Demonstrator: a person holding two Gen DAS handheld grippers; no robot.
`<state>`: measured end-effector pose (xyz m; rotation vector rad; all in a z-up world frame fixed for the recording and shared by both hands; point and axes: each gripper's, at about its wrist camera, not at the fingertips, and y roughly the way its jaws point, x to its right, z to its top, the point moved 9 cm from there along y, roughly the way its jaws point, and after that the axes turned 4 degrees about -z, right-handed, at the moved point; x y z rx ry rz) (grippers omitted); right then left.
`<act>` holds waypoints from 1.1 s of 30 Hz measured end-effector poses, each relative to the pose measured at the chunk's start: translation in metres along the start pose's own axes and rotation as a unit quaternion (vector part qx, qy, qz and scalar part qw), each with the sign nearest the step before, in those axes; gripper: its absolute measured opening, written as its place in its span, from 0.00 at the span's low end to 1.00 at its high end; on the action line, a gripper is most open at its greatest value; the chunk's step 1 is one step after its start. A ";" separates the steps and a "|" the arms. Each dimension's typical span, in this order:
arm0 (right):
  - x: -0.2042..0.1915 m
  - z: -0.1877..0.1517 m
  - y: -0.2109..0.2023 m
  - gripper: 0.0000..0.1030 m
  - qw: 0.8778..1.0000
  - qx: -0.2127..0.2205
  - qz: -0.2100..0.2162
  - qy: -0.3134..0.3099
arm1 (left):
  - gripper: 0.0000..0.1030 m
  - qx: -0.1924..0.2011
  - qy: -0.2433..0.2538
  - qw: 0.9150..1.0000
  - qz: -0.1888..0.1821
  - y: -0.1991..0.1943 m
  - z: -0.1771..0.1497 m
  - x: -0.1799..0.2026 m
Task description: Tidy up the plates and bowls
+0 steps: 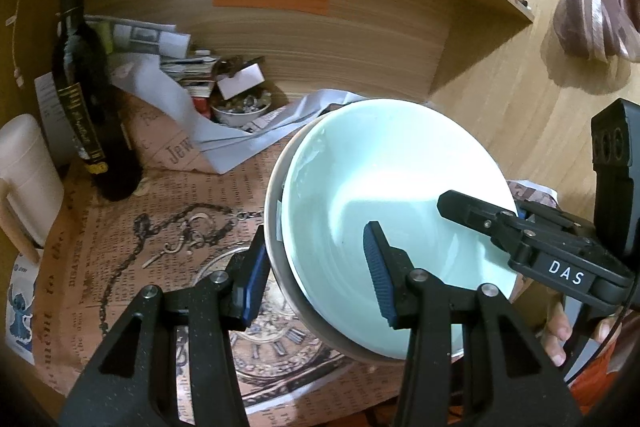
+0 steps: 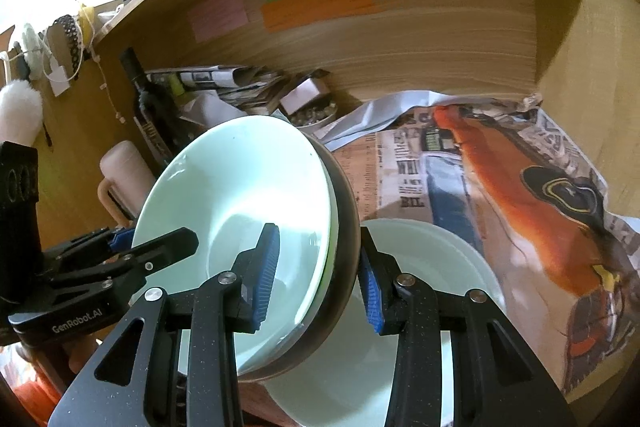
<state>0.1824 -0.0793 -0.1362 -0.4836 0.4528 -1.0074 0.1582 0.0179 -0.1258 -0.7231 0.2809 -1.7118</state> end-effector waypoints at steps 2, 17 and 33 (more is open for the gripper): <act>0.006 -0.001 -0.004 0.34 1.000 0.001 -0.004 0.002 | 0.45 -0.001 0.005 1.000 -0.003 0.002 0.000 0.007; 0.045 -0.012 -0.023 0.34 0.999 0.005 -0.029 0.028 | 0.45 -0.014 0.032 0.999 -0.029 0.018 -0.003 0.048; 0.071 -0.024 -0.019 0.34 0.998 -0.015 -0.046 0.047 | 0.45 -0.053 0.034 0.997 -0.043 0.047 -0.016 0.060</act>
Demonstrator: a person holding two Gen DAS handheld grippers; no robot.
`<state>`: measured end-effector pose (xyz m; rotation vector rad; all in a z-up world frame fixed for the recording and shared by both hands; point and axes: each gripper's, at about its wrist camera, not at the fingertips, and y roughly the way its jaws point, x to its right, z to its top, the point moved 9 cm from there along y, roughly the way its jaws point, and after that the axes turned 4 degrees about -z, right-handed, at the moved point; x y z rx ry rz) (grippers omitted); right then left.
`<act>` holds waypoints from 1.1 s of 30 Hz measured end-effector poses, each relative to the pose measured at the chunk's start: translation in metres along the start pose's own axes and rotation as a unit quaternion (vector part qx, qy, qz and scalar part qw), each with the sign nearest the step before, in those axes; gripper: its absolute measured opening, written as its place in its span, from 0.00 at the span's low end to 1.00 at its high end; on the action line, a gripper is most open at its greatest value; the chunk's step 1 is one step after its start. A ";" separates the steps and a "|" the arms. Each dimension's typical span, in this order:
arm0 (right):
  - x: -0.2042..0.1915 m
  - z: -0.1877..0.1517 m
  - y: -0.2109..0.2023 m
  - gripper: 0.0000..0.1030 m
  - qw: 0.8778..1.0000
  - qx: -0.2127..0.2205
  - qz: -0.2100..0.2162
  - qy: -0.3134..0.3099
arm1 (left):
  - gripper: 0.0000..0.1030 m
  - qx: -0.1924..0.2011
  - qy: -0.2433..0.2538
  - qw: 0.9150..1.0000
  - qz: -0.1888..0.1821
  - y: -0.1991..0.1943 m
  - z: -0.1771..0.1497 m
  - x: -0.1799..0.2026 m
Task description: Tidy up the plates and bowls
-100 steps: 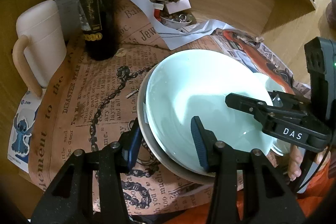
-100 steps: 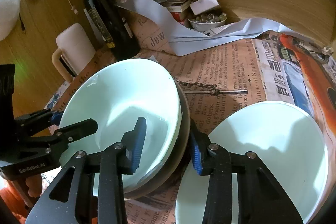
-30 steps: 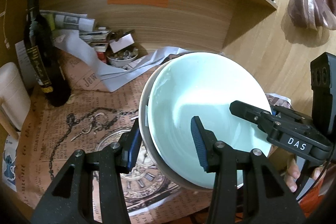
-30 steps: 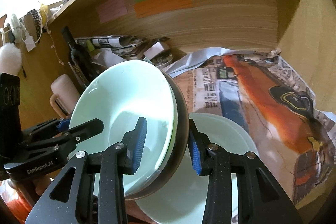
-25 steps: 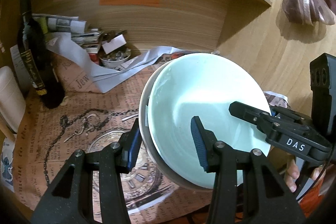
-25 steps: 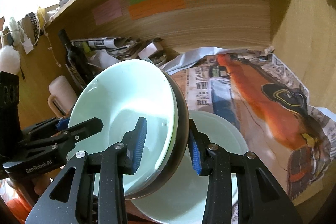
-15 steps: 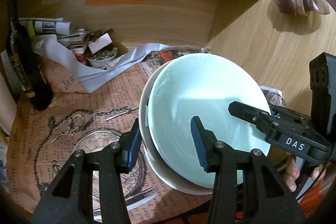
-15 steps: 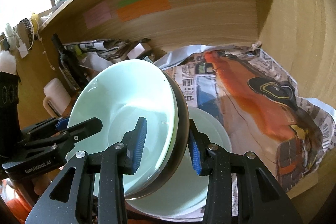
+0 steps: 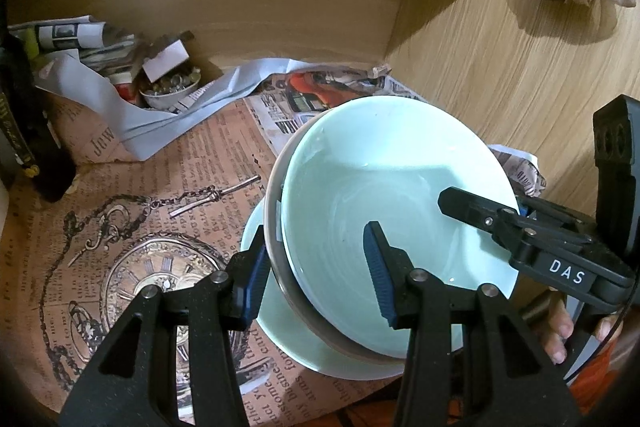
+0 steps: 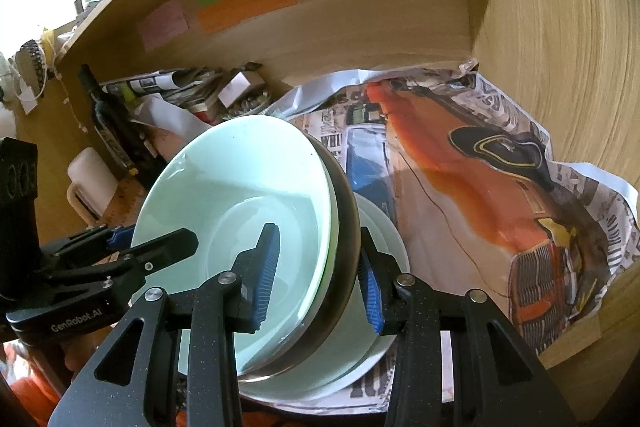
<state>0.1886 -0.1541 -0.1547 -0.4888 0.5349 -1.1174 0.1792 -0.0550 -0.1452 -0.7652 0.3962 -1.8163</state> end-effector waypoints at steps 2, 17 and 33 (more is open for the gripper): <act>0.002 -0.001 0.003 0.34 1.000 -0.003 0.001 0.002 | 0.45 -0.005 -0.001 1.000 -0.001 0.003 -0.001 -0.001; 0.011 -0.003 0.022 0.34 1.000 -0.022 -0.001 0.009 | 0.45 -0.018 -0.002 1.000 0.000 0.020 -0.001 -0.004; 0.014 -0.002 0.033 0.41 0.999 -0.037 0.026 0.022 | 0.45 -0.015 -0.016 0.999 -0.024 0.030 0.002 -0.013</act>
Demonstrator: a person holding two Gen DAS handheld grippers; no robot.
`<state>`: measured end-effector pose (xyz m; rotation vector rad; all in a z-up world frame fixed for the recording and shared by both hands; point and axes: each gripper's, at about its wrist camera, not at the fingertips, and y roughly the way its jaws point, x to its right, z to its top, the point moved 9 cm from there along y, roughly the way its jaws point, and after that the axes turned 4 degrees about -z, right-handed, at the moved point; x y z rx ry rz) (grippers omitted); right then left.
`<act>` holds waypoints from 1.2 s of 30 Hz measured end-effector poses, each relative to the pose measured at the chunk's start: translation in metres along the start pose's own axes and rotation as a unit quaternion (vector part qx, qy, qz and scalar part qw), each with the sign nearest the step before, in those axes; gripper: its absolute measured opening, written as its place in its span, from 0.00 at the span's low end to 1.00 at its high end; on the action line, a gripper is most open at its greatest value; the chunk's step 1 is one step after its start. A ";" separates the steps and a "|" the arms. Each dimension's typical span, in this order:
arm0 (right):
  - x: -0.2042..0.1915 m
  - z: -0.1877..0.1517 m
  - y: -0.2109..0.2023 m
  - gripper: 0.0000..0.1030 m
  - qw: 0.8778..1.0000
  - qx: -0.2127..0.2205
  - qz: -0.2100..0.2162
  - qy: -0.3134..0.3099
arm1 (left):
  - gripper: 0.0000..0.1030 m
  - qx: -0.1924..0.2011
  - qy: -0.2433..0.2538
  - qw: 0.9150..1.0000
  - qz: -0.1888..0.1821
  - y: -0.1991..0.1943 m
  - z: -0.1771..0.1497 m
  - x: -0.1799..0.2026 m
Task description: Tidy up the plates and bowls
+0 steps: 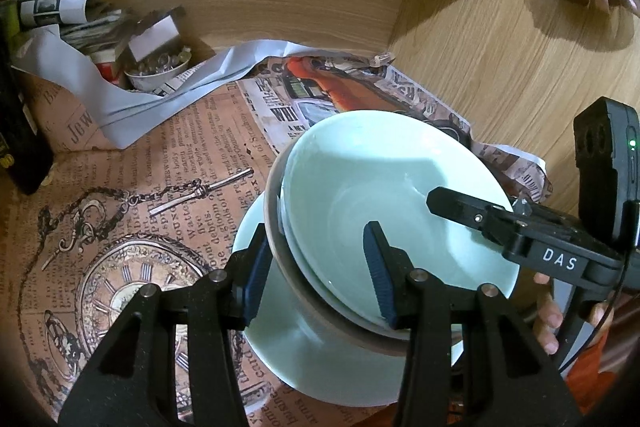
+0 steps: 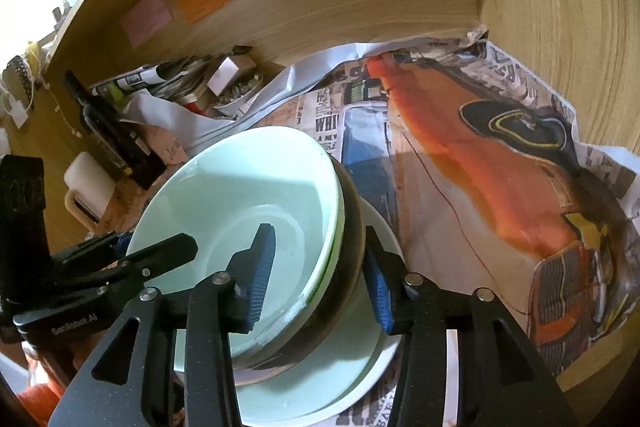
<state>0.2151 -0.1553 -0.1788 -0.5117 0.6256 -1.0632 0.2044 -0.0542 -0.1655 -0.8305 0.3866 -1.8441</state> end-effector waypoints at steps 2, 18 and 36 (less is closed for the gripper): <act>-0.001 0.000 -0.002 0.43 1.000 0.004 -0.008 -0.012 | 0.45 0.006 0.009 1.000 0.008 -0.001 0.001 0.001; -0.033 0.024 -0.075 0.63 0.987 0.132 -0.037 -0.083 | 0.68 0.176 0.052 0.979 0.085 -0.099 0.035 0.007; -0.067 0.020 -0.150 0.92 0.961 0.255 -0.021 -0.108 | 0.93 0.294 0.094 0.941 0.140 -0.184 0.017 0.037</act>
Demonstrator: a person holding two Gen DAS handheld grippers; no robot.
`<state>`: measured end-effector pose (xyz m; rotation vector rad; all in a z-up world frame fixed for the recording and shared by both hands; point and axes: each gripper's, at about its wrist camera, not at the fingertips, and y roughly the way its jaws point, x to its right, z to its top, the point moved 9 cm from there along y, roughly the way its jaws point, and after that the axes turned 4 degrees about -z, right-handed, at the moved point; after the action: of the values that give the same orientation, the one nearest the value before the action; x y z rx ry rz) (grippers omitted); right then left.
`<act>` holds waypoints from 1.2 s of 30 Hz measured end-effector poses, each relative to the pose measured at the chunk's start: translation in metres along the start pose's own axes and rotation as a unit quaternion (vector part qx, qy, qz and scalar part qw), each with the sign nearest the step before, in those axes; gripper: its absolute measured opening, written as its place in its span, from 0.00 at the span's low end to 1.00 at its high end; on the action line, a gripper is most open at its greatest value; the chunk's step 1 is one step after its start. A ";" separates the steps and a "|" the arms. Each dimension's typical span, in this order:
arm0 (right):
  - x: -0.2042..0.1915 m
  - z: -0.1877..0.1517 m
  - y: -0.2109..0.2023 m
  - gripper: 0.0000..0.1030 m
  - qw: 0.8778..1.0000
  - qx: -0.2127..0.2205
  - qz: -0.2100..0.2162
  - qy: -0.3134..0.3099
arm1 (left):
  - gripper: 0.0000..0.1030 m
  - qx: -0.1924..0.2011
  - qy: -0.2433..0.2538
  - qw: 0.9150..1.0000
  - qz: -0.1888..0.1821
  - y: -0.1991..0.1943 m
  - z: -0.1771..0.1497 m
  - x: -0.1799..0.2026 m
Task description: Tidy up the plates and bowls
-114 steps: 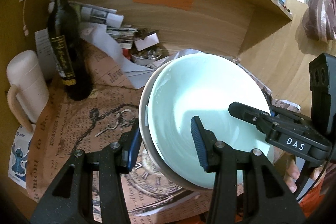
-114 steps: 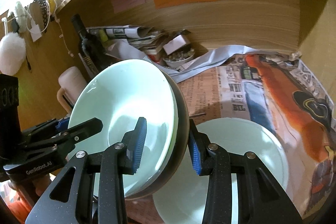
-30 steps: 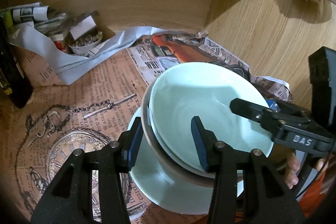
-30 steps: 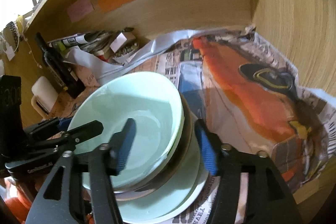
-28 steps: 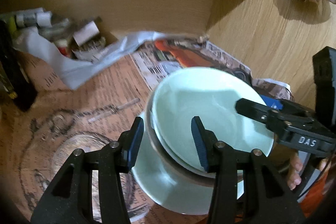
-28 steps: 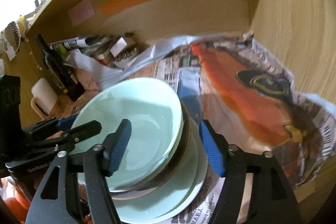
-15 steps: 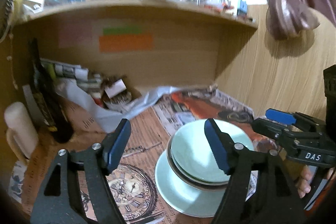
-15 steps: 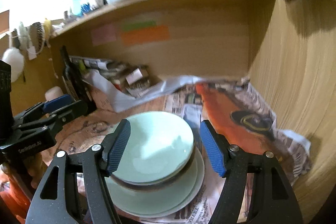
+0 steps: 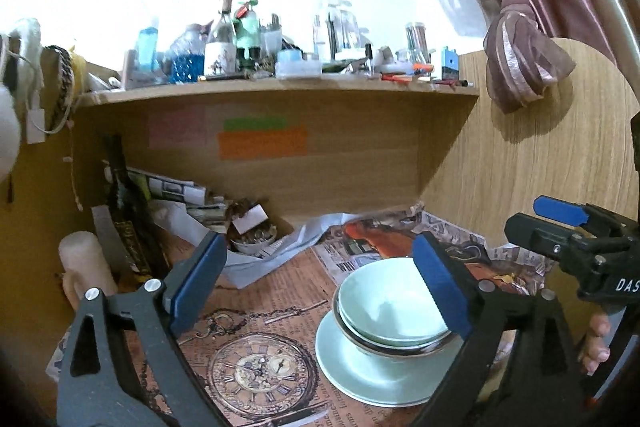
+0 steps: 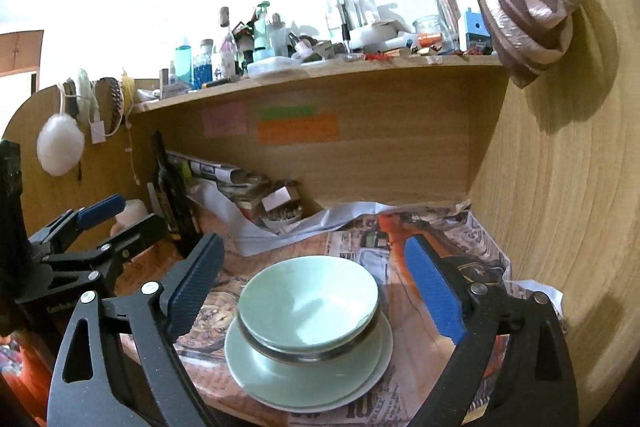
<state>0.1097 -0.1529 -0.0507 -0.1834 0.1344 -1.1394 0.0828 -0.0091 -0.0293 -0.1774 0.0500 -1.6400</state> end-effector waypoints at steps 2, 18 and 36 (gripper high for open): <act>0.000 0.001 -0.004 0.97 1.000 0.010 -0.001 0.001 | 0.95 0.009 0.004 1.000 0.006 -0.006 0.000 0.001; -0.005 0.006 -0.021 1.00 0.999 0.039 -0.004 -0.004 | 0.99 0.037 0.005 0.999 0.016 -0.022 0.003 0.003; -0.006 0.007 -0.020 1.00 0.999 0.041 -0.003 -0.004 | 0.99 0.035 0.002 0.999 0.017 -0.018 0.002 0.005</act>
<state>0.0909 -0.1549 -0.0391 -0.1154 0.0789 -1.1476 0.0651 -0.0124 -0.0246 -0.1193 -0.0004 -1.6055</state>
